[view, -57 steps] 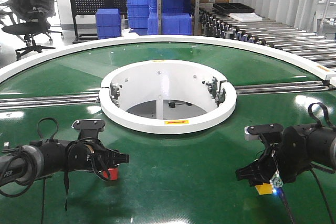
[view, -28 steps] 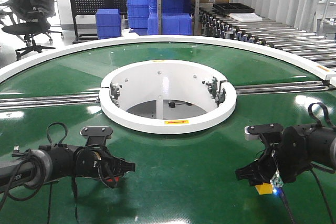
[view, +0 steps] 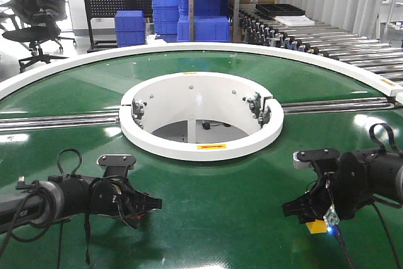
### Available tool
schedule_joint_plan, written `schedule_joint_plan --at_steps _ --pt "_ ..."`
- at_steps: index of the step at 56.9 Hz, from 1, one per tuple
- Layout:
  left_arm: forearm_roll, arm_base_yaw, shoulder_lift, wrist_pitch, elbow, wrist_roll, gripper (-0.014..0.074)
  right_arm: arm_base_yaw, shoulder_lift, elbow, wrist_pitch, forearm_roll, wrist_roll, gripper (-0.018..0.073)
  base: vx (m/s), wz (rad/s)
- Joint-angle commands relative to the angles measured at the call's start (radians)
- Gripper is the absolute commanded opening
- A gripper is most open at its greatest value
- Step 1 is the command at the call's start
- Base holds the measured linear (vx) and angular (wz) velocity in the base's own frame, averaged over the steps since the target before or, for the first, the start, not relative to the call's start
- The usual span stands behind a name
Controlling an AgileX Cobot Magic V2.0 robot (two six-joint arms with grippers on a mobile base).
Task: Pick red and yellow blocks into blue bin
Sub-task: 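Lift both held blocks up off the green table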
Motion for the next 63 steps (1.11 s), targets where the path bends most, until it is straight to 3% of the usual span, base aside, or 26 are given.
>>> schedule_joint_plan --at_steps 1,17,32,41,51,63 --pt "-0.002 0.000 -0.110 0.028 -0.023 0.002 -0.0009 -0.006 -0.060 -0.031 -0.041 -0.009 0.000 -0.0010 0.00 0.00" --pt "0.029 0.000 -0.372 0.168 -0.022 0.118 -0.0008 -0.006 -0.107 -0.031 0.014 -0.002 0.001 -0.0010 0.00 0.00" --pt "0.030 0.000 -0.641 0.236 0.020 0.203 -0.0003 -0.006 -0.327 -0.029 0.075 0.042 -0.031 -0.0010 0.00 0.00" --pt "0.029 0.000 -0.835 0.167 0.234 0.210 -0.0001 -0.006 -0.509 0.036 0.059 0.149 -0.129 -0.0010 0.00 0.00" --pt "0.021 0.000 -1.137 -0.048 0.579 0.210 -0.0001 -0.006 -0.808 0.291 -0.103 0.301 -0.270 -0.0010 0.00 0.00" --pt "0.021 -0.002 -1.532 -0.107 0.882 0.209 -0.0001 -0.006 -1.181 0.606 -0.251 0.329 -0.315 -0.0010 0.00 0.00"
